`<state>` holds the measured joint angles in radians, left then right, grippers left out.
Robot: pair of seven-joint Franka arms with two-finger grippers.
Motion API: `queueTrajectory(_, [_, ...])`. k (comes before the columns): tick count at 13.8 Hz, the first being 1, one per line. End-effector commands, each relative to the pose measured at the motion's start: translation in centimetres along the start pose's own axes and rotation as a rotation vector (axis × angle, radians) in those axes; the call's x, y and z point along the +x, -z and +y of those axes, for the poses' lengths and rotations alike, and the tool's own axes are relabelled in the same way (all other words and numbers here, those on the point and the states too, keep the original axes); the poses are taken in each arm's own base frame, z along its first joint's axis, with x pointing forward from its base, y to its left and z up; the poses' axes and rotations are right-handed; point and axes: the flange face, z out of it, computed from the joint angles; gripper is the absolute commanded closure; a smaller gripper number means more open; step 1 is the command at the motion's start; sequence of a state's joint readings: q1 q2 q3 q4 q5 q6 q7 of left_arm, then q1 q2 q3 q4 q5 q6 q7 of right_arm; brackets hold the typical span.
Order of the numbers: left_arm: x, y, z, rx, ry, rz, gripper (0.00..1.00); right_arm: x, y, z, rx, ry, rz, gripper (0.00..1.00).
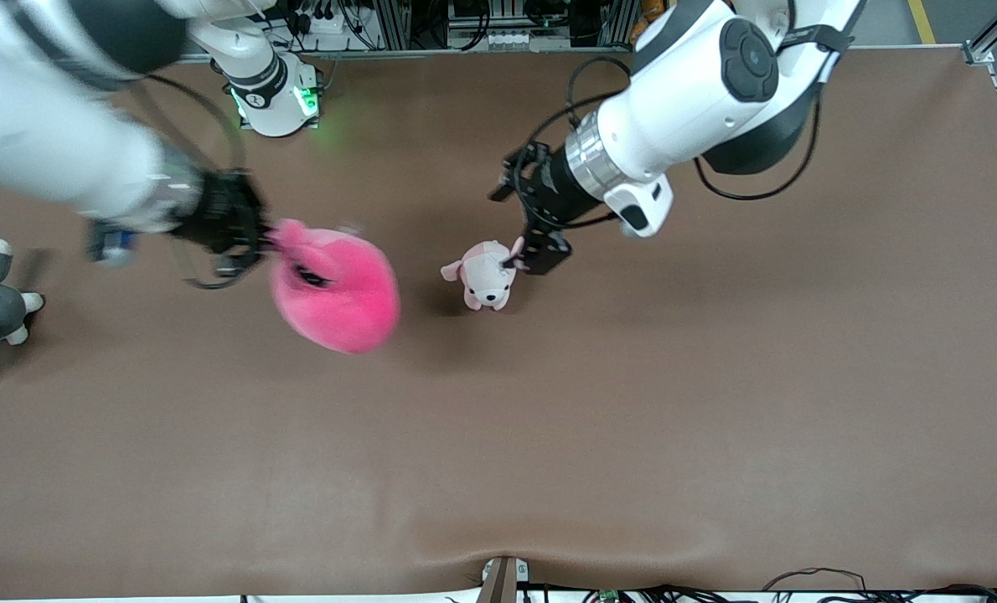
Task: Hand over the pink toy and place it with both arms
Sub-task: 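Lower the pink plush beside the grey toy and open the right gripper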
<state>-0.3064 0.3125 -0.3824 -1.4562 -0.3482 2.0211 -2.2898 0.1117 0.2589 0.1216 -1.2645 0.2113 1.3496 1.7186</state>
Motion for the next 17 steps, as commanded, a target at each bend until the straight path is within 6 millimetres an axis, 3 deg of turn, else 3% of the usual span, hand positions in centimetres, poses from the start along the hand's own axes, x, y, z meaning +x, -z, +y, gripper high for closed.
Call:
queueTrajectory(1, [1.8, -0.8, 0.2, -0.037, -0.05, 0.184, 0.0, 11.0, 2.2, 1.1, -0.03, 0.249, -0.054, 1.0])
queueTrajectory(2, [2.9, -1.7, 0.7, -0.043, -0.089, 0.277, 0.0, 14.5, 2.2, 0.8, -0.022, 0.329, -0.071, 1.0])
queueTrajectory(4, [4.9, -2.8, 1.2, -0.012, -0.269, 0.433, 0.0, 20.5, -0.7, -0.9, -0.046, 0.48, -0.12, 1.0])
queueTrajectory(5, [5.9, -2.8, 1.5, 0.029, -0.35, 0.483, 0.0, 23.2, -3.0, -2.1, -0.069, 0.522, -0.156, 1.0])
queueTrajectory(9, [12.0, 0.4, 5.8, 0.139, -0.615, 0.636, 0.0, 35.4, -14.8, -5.4, -0.125, 0.609, -0.317, 1.0])
queueTrajectory(12, [16.3, 4.1, 8.4, 0.253, -0.837, 0.66, 0.0, 38.0, -18.7, -6.6, -0.139, 0.675, -0.283, 1.0])
queueTrajectory(14, [19.3, 7.5, 9.8, 0.31, -0.969, 0.644, 0.0, 38.5, -19.5, -6.9, -0.173, 0.723, -0.213, 1.0])
queueTrajectory(17, [22.0, 11.3, 9.8, 0.383, -1.153, 0.628, 0.0, 38.9, -20.9, -6.9, -0.176, 0.811, -0.216, 0.98])
